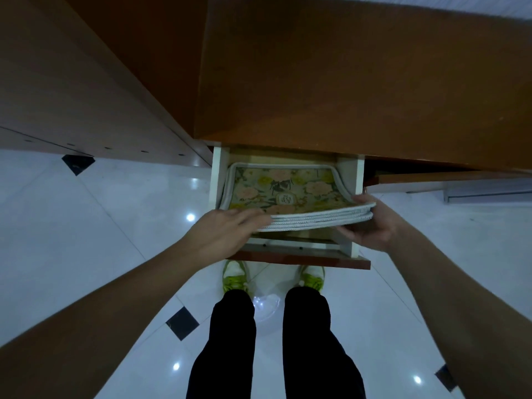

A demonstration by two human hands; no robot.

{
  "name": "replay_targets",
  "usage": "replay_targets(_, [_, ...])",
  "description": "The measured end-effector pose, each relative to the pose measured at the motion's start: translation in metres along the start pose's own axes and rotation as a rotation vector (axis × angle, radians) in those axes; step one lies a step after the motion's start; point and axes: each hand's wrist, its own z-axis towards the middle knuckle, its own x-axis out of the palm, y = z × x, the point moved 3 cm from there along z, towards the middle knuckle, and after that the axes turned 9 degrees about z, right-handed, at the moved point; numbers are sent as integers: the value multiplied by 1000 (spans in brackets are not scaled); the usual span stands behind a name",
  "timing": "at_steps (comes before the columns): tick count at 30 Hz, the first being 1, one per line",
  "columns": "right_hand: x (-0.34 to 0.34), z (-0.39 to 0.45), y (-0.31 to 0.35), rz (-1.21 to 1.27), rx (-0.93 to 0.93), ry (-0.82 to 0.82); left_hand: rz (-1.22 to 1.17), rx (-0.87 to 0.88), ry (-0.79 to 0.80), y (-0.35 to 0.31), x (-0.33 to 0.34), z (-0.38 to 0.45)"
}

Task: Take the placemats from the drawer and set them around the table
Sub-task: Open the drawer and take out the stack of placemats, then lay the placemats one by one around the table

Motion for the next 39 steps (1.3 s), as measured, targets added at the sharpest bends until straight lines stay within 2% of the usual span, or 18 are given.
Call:
replay_targets(4, [-18,-4,-12,-204,69,-89,-29,-118,10,-3,-12,-8])
replay_targets(10, [-40,-10,-44,-299,120,-181,-98,-98,29,-23,-21,-21])
replay_targets(13, [-46,-18,-61,-237,114,-169,-189,-177,39,-22,-20,-38])
replay_targets(18, [-52,-34,-81,-116,21,-173,-351,-362,255,-22,-36,-49])
replay_targets(20, [-49,-44,-89,-57,-21,-164,-419,-488,295,-20,-44,-49])
replay_targets(22, [-46,-56,-93,-4,-46,-132,-522,-703,364,-15,-50,-47])
replay_targets(24, [-41,-72,-96,-18,-52,-97,-771,-1026,397,-7,-53,-48])
replay_targets(26, [-38,-89,-98,-34,-63,-67,-1017,-1303,350,3,-55,-50])
replay_targets(29, [-33,-118,-100,-38,-110,-15,-1247,-1536,468,4,-64,-68])
replay_targets(31, [-30,-138,-102,-20,-145,32,-1529,-1547,552,-9,-78,-76])
replay_targets(33, [-28,-160,-103,-19,-181,71,-1733,-1506,519,-20,-98,-74])
replay_targets(39, [-17,-233,-112,-69,-318,139,-1888,-1366,352,-39,-171,-45])
